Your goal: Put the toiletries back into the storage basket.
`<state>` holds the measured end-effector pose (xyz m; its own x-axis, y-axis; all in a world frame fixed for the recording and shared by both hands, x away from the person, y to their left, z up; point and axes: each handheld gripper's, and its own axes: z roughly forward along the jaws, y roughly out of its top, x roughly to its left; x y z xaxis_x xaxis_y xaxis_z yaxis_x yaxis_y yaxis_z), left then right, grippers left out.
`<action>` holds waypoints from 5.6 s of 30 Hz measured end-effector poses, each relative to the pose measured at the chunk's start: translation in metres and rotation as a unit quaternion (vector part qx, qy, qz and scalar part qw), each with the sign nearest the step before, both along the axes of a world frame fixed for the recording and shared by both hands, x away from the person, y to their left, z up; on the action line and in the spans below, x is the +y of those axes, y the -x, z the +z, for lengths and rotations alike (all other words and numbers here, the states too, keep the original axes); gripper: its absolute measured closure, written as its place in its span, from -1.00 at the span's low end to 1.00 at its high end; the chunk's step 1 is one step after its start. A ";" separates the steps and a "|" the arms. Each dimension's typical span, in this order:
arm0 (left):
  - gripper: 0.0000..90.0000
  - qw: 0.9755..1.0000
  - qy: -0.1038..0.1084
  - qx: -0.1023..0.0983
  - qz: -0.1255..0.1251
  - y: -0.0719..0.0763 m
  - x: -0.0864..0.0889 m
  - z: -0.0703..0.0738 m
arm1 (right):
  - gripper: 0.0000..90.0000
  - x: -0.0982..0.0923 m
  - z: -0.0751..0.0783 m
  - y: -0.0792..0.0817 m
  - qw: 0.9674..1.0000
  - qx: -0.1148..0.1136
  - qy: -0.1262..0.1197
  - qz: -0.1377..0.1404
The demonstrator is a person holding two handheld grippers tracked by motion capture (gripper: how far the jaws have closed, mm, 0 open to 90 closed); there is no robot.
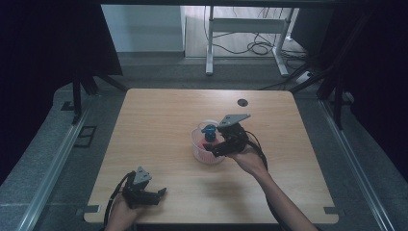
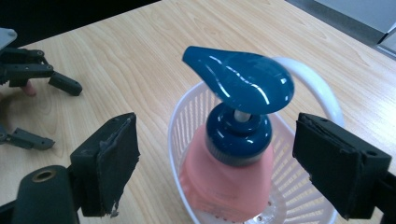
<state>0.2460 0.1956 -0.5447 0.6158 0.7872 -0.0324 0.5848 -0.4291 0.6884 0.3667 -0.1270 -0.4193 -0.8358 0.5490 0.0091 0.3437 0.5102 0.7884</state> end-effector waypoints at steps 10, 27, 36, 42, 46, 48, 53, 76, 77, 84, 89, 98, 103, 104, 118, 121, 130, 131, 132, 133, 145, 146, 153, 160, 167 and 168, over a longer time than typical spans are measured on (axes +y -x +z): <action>-0.77 1.000 0.000 -0.001 0.000 0.000 0.000 0.000 | -0.72 -0.001 0.005 0.009 1.000 -0.005 0.003 0.009; -0.77 1.000 -0.001 0.000 -0.001 0.000 0.000 0.000 | -0.86 -0.008 0.007 0.022 1.000 -0.004 0.008 0.011; -0.77 1.000 0.001 -0.001 0.000 0.000 0.000 0.000 | -0.88 -0.016 0.004 0.028 1.000 0.001 0.006 0.008; -0.77 1.000 0.000 -0.001 0.000 0.000 0.000 0.000 | -0.89 -0.020 0.002 0.032 1.000 0.003 0.009 0.007; -0.77 1.000 0.001 -0.001 0.000 0.000 0.000 0.000 | -0.90 -0.022 0.001 0.034 1.000 0.004 0.010 0.007; -0.77 1.000 0.000 -0.001 0.000 0.000 0.000 0.000 | -0.90 -0.023 0.001 0.036 1.000 0.005 0.010 0.007; -0.77 1.000 0.000 -0.001 0.000 0.000 0.000 0.000 | -0.91 -0.027 -0.001 0.039 1.000 0.008 0.008 0.008; -0.77 1.000 0.000 0.000 0.001 0.000 0.000 0.000 | -0.91 -0.050 -0.009 0.060 1.000 0.005 0.011 0.001; -0.77 1.000 0.000 0.000 0.001 0.000 0.000 0.000 | -0.91 -0.051 -0.010 0.061 1.000 0.005 0.012 0.001; -0.77 1.000 0.000 -0.001 0.001 0.000 0.000 0.000 | -0.91 -0.058 -0.014 0.068 1.000 0.005 0.013 -0.003; -0.77 1.000 -0.001 -0.001 0.001 0.000 0.000 0.000 | -0.91 -0.063 -0.017 0.072 1.000 0.004 0.015 -0.006; -0.77 1.000 0.000 0.000 0.002 0.000 0.000 0.000 | -0.91 -0.075 -0.025 0.080 1.000 0.008 0.015 -0.016; -0.77 1.000 0.000 0.000 0.002 0.000 0.000 0.000 | -0.91 -0.082 -0.029 0.084 1.000 0.009 0.014 -0.023; -0.77 1.000 0.000 0.000 0.002 0.000 0.000 0.000 | -0.91 -0.084 -0.030 0.085 1.000 0.007 0.015 -0.024; -0.77 1.000 -0.001 0.000 0.002 0.000 0.000 0.000 | -0.91 -0.103 -0.043 0.096 0.999 0.007 0.023 -0.043; -0.77 1.000 -0.001 0.000 0.002 0.000 0.000 0.000 | -0.91 -0.108 -0.046 0.098 0.998 0.008 0.023 -0.050; -0.77 1.000 0.000 0.000 0.004 0.000 -0.001 0.000 | -0.92 -0.125 -0.057 0.101 0.997 0.013 0.021 -0.071; -0.77 1.000 0.000 0.000 0.004 0.000 -0.001 0.000 | -0.93 -0.127 -0.059 0.102 0.997 0.014 0.020 -0.073; -0.77 1.000 0.000 0.000 0.004 0.000 -0.001 0.000 | -0.93 -0.129 -0.060 0.102 0.997 0.015 0.020 -0.077; -0.77 1.000 0.000 0.000 0.004 0.000 -0.001 0.000 | -0.94 -0.132 -0.062 0.103 0.996 0.017 0.019 -0.080; -0.77 1.000 0.000 0.000 0.004 0.000 -0.001 0.000 | -0.95 -0.155 -0.082 0.105 0.993 0.025 0.028 -0.115; -0.77 1.000 0.000 0.000 0.004 0.000 -0.001 0.000 | -0.95 -0.156 -0.084 0.105 0.992 0.025 0.030 -0.117; -0.77 1.000 0.000 0.000 0.004 0.000 -0.001 0.000 | -0.95 -0.164 -0.098 0.106 0.990 0.035 0.033 -0.129; -0.77 1.000 0.000 0.000 0.004 0.000 -0.001 0.000 | -0.96 -0.167 -0.109 0.105 0.989 0.039 0.042 -0.134; -0.77 1.000 0.000 0.000 0.004 0.000 -0.001 0.000 | -0.96 -0.167 -0.116 0.104 0.989 0.043 0.051 -0.134; -0.77 1.000 0.000 0.000 0.005 0.000 -0.001 0.000 | -0.96 -0.167 -0.117 0.104 0.989 0.045 0.054 -0.132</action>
